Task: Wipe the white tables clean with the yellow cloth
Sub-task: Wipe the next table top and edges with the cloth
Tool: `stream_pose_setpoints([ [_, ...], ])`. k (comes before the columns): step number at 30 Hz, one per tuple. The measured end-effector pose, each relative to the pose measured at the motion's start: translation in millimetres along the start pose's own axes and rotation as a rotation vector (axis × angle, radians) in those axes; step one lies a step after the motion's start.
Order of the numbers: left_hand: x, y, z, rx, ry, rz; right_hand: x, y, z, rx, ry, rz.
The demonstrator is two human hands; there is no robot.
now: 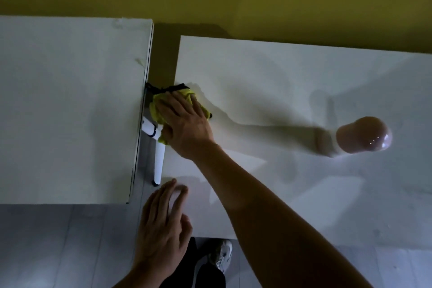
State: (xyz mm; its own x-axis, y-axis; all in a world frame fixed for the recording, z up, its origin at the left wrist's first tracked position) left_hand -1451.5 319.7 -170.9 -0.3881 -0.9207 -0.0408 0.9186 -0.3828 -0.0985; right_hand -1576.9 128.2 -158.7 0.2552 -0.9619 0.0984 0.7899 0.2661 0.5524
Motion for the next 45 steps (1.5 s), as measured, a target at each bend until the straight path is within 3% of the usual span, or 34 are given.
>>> stream_pose_setpoints([
  [3,31,3,5,-0.023,-0.042,-0.035,-11,-33,23,0.029,-0.115,-0.076],
  [7,101,0,8,-0.094,-0.058,-0.035,-50,-114,82,-0.029,-0.392,-0.413],
  [10,142,1,8,-0.129,-0.031,0.027,-78,-167,116,-0.078,-0.446,-0.727],
  [14,148,2,-1,-0.092,-0.059,0.018,-72,-174,119,-0.098,-0.495,-0.905],
  [16,147,2,-1,-0.079,-0.075,0.015,-47,-156,108,-0.076,-0.442,-0.807],
  [21,149,2,-1,-0.027,-0.042,0.031,49,-68,45,0.0,-0.123,-0.294],
  [25,150,3,1,-0.02,0.004,0.057,79,-53,26,-0.016,-0.008,-0.129],
  [28,150,2,1,-0.022,-0.009,0.039,60,-82,45,0.003,-0.123,-0.22],
  [34,151,1,0,-0.06,0.002,0.036,-1,-196,126,-0.085,-0.386,-0.686],
  [38,152,2,-1,-0.089,-0.009,0.037,1,-219,139,-0.092,-0.508,-0.952],
  [41,152,0,1,-0.096,-0.001,0.039,34,-197,123,-0.098,-0.438,-0.856],
  [45,152,1,2,-0.085,0.019,0.049,105,-122,68,-0.117,-0.182,-0.44],
])
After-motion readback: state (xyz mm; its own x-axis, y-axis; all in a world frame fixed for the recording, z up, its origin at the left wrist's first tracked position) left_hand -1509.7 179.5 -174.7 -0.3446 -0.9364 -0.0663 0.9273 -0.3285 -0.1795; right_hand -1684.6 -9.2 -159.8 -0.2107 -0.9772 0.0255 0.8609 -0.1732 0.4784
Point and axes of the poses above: each hand's wrist, its own x-axis towards the middle knuckle, its own z-axis out of the back of the hand, y = z × x, the point moved 3 cm from there along x, towards the middle knuckle, and after that the axes turned 10 degrees about x, right-handed, at the moved point
